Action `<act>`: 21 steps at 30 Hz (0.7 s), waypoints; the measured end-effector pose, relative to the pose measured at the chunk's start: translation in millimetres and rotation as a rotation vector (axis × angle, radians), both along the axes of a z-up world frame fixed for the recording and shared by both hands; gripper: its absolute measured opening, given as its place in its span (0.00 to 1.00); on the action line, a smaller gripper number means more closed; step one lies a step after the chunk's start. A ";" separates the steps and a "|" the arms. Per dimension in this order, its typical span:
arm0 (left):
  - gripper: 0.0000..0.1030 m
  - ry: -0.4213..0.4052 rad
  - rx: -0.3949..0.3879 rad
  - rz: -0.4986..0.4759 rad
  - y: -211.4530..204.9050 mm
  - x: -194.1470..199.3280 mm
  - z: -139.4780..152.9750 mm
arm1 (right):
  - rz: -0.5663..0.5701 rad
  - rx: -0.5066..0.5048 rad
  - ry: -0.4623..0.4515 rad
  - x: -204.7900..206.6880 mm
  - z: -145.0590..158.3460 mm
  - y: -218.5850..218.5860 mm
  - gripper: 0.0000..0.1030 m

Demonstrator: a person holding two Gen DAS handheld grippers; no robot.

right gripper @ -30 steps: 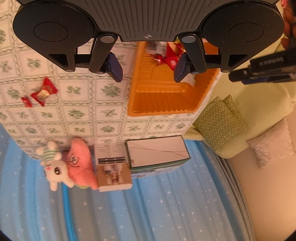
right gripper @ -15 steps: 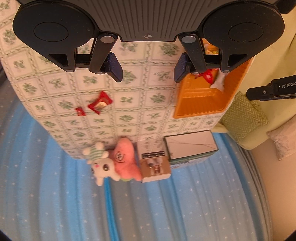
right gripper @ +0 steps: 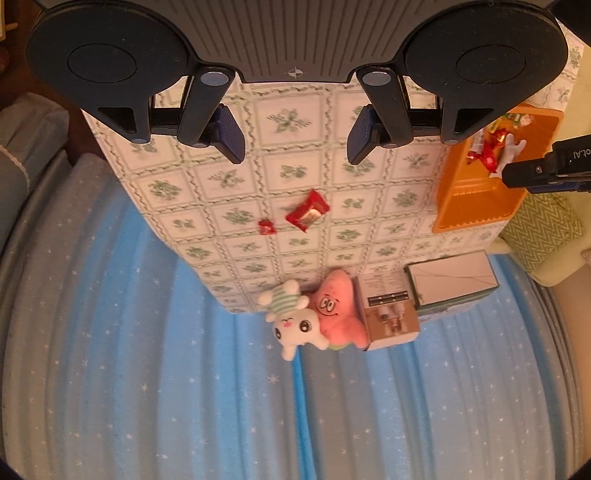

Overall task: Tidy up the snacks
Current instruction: 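Move both tools back toward the remaining red candies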

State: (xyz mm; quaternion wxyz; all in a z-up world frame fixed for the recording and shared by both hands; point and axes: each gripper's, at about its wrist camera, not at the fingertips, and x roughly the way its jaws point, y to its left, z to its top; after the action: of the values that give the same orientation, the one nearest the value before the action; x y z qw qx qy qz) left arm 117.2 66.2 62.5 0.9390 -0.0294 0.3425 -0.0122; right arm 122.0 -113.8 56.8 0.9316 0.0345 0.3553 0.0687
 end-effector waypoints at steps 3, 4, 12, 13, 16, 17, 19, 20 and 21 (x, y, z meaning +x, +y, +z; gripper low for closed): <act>0.32 0.004 -0.001 -0.017 -10.1 3.1 -2.6 | -0.021 0.001 0.006 -1.2 -1.6 -9.8 0.60; 0.32 0.006 -0.001 -0.022 -12.6 3.9 -3.4 | -0.027 0.000 0.007 -1.5 -1.9 -12.2 0.60; 0.32 0.020 -0.009 -0.040 -22.9 10.8 -10.2 | -0.047 -0.002 0.015 -2.7 -3.8 -25.9 0.60; 0.32 0.021 -0.009 -0.042 -23.3 11.5 -10.9 | -0.049 -0.002 0.017 -2.0 -4.3 -26.4 0.60; 0.32 0.026 -0.011 -0.044 -23.4 13.6 -13.3 | -0.050 -0.002 0.024 1.2 -7.2 -26.3 0.60; 0.32 0.028 -0.012 -0.045 -23.2 14.3 -14.1 | -0.051 -0.002 0.026 1.8 -8.4 -26.5 0.60; 0.32 0.032 -0.012 -0.045 -23.1 16.1 -15.9 | -0.050 -0.002 0.031 3.9 -10.7 -26.0 0.60; 0.32 0.034 -0.011 -0.046 -22.9 16.9 -16.9 | -0.048 -0.001 0.034 4.6 -12.5 -26.6 0.60; 0.32 0.036 -0.011 -0.047 -22.7 18.1 -17.9 | -0.048 -0.001 0.036 5.4 -13.7 -26.5 0.60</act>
State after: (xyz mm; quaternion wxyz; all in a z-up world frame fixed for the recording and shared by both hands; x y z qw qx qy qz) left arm 135.3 43.5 44.6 0.9319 -0.0270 0.3601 -0.0355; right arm 127.4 -140.3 43.2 0.9265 0.0436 0.3711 0.0457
